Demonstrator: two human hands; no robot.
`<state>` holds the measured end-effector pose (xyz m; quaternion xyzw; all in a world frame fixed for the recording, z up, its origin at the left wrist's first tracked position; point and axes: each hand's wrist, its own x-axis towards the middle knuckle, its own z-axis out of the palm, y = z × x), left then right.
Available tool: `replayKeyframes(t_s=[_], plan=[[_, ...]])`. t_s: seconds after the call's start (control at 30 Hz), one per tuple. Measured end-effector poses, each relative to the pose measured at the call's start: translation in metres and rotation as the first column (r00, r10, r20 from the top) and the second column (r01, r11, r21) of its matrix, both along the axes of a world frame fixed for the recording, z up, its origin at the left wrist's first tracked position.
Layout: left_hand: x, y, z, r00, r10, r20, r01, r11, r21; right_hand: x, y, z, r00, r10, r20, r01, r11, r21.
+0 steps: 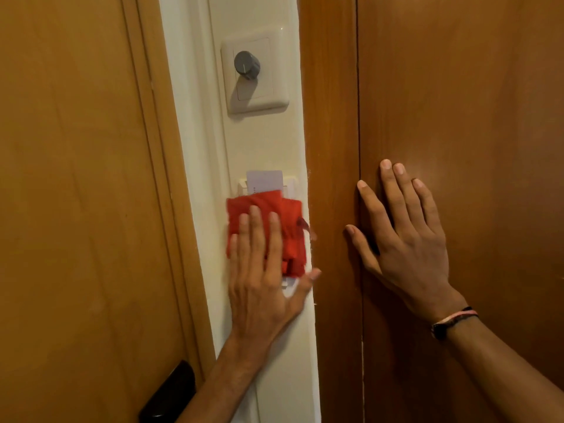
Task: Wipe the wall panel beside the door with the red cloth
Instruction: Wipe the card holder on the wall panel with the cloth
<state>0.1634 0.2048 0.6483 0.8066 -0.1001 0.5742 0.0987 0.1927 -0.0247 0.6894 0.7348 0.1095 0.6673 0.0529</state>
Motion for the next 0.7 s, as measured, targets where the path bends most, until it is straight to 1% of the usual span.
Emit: replayKeyframes(t_s=[0.03,0.07,0.1,0.17,0.2,0.23,0.27,0.3,0.33,0.4,0.43,0.47,0.53,0.57,0.63,0.7], plan=[[0.000,-0.002,-0.004,1.000,-0.013,0.012,0.012,0.997,0.075,0.000,0.000,0.000,1.000,-0.001,0.000,0.001,1.000,0.000],[0.001,0.000,-0.006,0.999,-0.024,0.026,0.021,0.994,0.107,0.000,0.000,0.000,1.000,-0.002,-0.001,0.002,1.000,-0.001],[0.003,0.001,-0.004,0.999,-0.025,0.029,0.023,0.997,0.072,0.000,-0.001,0.000,1.000,-0.002,-0.002,0.002,1.000,-0.004],[0.005,-0.002,0.001,1.000,-0.009,0.005,0.009,0.995,-0.094,0.000,0.000,0.000,1.000,0.003,-0.002,-0.003,1.000,-0.003],[0.005,-0.008,0.001,1.000,0.001,-0.004,-0.002,0.995,-0.102,0.000,0.001,-0.001,1.000,0.004,-0.002,-0.004,1.000,0.001],[0.003,-0.013,-0.003,1.000,0.002,0.002,-0.002,1.000,-0.031,0.000,0.001,-0.001,1.000,0.007,0.000,-0.007,1.000,0.003],[0.003,-0.015,-0.006,1.000,-0.009,0.023,0.008,0.997,0.073,0.000,0.001,-0.001,1.000,0.011,0.004,-0.012,1.000,0.005],[0.004,-0.014,-0.008,0.999,-0.030,0.039,0.024,0.990,0.136,0.000,0.001,-0.001,1.000,0.016,0.007,-0.016,1.000,0.004],[0.005,-0.012,-0.008,0.998,-0.048,0.046,0.042,0.992,0.119,-0.001,0.001,-0.001,1.000,0.020,0.007,-0.020,1.000,0.002],[0.006,-0.013,-0.002,0.998,-0.052,0.042,0.055,0.996,-0.076,-0.001,-0.001,0.000,1.000,0.030,0.004,-0.030,1.000,0.002],[0.005,-0.018,-0.002,0.998,-0.046,0.031,0.049,0.990,-0.132,-0.001,0.000,0.000,0.999,0.035,0.005,-0.035,0.999,0.005],[0.004,-0.024,-0.004,0.999,-0.044,0.024,0.046,0.992,-0.114,-0.001,0.000,0.000,0.999,0.037,0.005,-0.037,0.999,0.007],[-0.001,-0.029,-0.013,0.997,-0.076,0.026,0.075,0.996,0.043,-0.001,0.002,-0.001,0.999,0.037,-0.005,-0.037,0.999,0.008],[-0.003,-0.028,-0.016,0.993,-0.118,0.022,0.115,0.989,0.088,-0.002,0.001,0.000,0.999,0.040,-0.008,-0.040,0.999,0.006],[-0.009,-0.022,-0.013,0.978,-0.208,0.013,0.207,0.977,0.057,-0.005,0.002,0.002,0.998,0.056,-0.020,-0.056,0.998,0.008],[-0.016,-0.024,-0.009,0.955,-0.297,0.000,0.297,0.954,-0.037,-0.010,0.005,0.003,0.993,0.108,-0.049,-0.107,0.994,0.029]])
